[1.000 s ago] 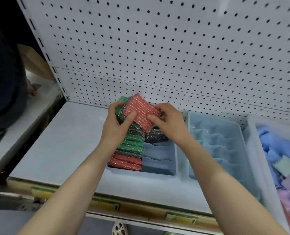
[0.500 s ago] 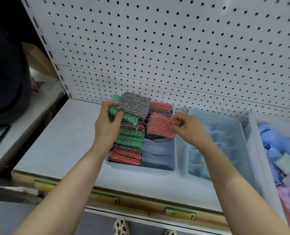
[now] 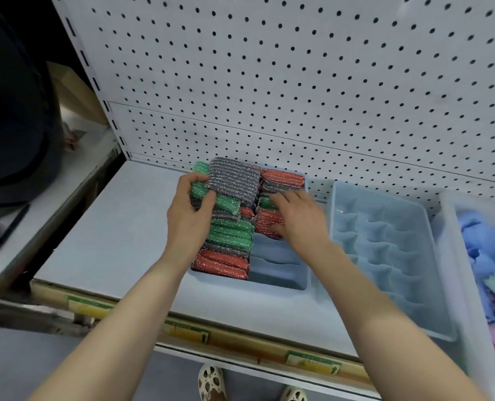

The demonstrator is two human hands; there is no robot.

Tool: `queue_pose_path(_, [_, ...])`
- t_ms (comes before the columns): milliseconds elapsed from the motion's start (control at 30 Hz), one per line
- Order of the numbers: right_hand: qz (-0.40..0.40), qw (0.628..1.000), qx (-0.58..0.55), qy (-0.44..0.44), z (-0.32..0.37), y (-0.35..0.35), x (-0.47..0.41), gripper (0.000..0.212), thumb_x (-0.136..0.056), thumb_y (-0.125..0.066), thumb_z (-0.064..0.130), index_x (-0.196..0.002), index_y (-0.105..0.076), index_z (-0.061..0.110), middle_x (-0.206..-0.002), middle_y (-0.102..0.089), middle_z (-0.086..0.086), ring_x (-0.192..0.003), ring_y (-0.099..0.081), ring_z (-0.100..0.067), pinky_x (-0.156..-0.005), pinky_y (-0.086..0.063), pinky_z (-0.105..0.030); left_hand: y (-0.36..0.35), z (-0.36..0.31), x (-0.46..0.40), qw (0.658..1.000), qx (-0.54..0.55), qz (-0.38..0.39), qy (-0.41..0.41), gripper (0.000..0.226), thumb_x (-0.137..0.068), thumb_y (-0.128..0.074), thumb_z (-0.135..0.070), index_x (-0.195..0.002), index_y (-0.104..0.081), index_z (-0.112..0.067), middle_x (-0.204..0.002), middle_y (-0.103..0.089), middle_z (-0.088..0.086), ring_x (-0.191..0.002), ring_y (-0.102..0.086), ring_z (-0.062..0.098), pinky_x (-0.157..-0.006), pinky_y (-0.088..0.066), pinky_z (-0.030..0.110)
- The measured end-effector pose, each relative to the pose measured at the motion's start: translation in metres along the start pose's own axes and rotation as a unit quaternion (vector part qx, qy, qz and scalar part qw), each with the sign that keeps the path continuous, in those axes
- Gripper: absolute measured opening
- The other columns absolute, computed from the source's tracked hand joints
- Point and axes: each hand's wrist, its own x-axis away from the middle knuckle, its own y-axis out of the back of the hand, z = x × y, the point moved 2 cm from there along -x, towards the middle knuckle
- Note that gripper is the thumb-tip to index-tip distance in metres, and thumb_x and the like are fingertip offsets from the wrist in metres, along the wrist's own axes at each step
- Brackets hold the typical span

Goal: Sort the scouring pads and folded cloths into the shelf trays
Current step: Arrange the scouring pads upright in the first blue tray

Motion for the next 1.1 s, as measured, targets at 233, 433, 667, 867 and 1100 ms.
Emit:
queue_pose_path(233, [0.015,0.999,0.015,-0.043,0.01,-0.01,-0.003,0.033,-0.081,-0.068,0.0,-0.111,-0.063,0.012,-0.11,-0.062,-0.006,-0.106,-0.054,-0.026,-0.075,-0.047,-0.035,0.002,-0.003,-0.002,1.0,0.013,-0.001,-0.014,0.024,-0.09,-0.058,-0.031,-0.11,-0.051,-0.043,-0.081,-0.062,-0.024,-0.05,-0.042,0.004,-0.048,-0.039,0.013])
queue_pose_path(433, [-0.049,0.984,-0.148,-0.08,0.004,0.004,-0.002,0.033,-0.089,-0.068,0.039,-0.115,-0.066,0.019,-0.104,-0.066,0.002,-0.096,-0.059,-0.016,-0.08,-0.049,-0.033,0.002,-0.002,0.0,1.0,0.001,0.027,-0.008,0.027,-0.09,-0.058,-0.034,-0.113,-0.05,-0.045,-0.092,-0.064,-0.02,-0.064,-0.056,0.029,-0.063,-0.054,0.034])
queue_pose_path(667, [0.074,0.822,-0.546,-0.145,-0.012,0.039,-0.011,0.032,-0.086,-0.075,0.032,-0.117,-0.067,0.027,-0.107,-0.072,0.007,-0.096,-0.067,-0.013,-0.081,-0.057,-0.027,-0.013,-0.01,0.006,0.989,0.004,0.141,-0.045,0.03,-0.093,-0.058,-0.028,-0.118,-0.052,-0.042,-0.086,-0.065,0.002,-0.055,-0.046,0.028,-0.051,-0.044,0.032])
queue_pose_path(867, [0.042,0.957,-0.257,-0.127,-0.041,0.027,0.012,0.024,-0.078,-0.081,0.026,-0.1,-0.071,0.022,-0.092,-0.07,-0.001,-0.084,-0.061,-0.02,-0.078,-0.048,-0.03,-0.01,-0.004,0.006,0.997,0.008,0.071,-0.016,0.033,-0.095,-0.054,-0.021,-0.117,-0.047,-0.044,-0.08,-0.058,-0.028,-0.045,-0.034,0.009,-0.044,-0.036,0.024])
queue_pose_path(1100, [0.031,0.999,0.015,-0.03,0.003,0.003,0.019,0.021,-0.082,-0.062,0.008,-0.101,-0.065,0.015,-0.097,-0.068,-0.004,-0.106,-0.054,-0.026,-0.071,-0.042,-0.032,-0.019,-0.001,0.007,0.997,-0.029,0.075,-0.014,0.032,-0.097,-0.051,-0.021,-0.123,-0.043,-0.038,-0.068,-0.05,-0.01,-0.039,-0.031,0.004,-0.039,-0.032,0.017])
